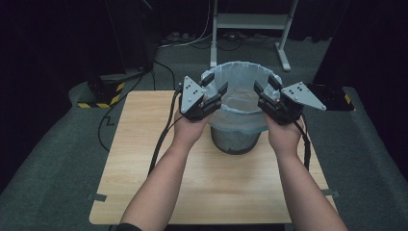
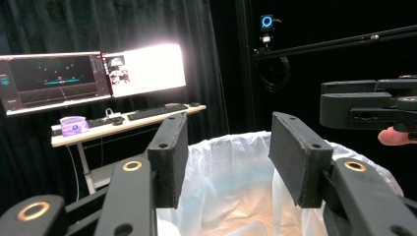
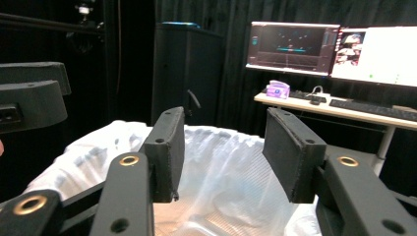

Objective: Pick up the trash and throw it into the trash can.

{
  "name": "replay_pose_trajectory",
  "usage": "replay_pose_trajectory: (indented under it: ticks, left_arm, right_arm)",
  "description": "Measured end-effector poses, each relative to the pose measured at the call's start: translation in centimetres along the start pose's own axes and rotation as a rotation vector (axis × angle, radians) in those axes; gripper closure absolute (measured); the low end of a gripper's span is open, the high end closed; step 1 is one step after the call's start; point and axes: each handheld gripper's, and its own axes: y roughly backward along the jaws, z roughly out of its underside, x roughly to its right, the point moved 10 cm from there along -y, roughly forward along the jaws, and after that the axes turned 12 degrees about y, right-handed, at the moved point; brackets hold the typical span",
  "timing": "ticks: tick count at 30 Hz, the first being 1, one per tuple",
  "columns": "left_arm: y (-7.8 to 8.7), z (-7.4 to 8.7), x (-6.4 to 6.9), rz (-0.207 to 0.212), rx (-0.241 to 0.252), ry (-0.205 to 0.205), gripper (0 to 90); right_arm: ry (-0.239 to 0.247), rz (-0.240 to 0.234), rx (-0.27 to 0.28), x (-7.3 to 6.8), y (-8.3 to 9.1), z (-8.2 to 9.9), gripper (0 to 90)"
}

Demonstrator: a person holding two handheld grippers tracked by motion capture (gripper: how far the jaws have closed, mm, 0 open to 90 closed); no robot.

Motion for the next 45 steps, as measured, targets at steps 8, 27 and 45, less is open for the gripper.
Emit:
replay_pose_trajectory:
  ticks: [8,27,45]
  left_arm:
    - [3.2,1.1,-2.0,-0.055,-0.031,0.022,46.2]
    - [12.1,5.7,-6.7,-0.190,-0.169,0.094,36.6]
    - [15.3,18.4,-9.5,-0.250,-0.463,0.212,17.3]
  right_arm:
    - [0.010,-0.020,-0.013,-1.1,0.8,0.6,44.7]
    - [0.030,-0.021,-0.048,-2.9,5.4,2.0,25.9]
    - [-0.015,-0.083,-0.304,-4.9,5.9,14.0,24.2]
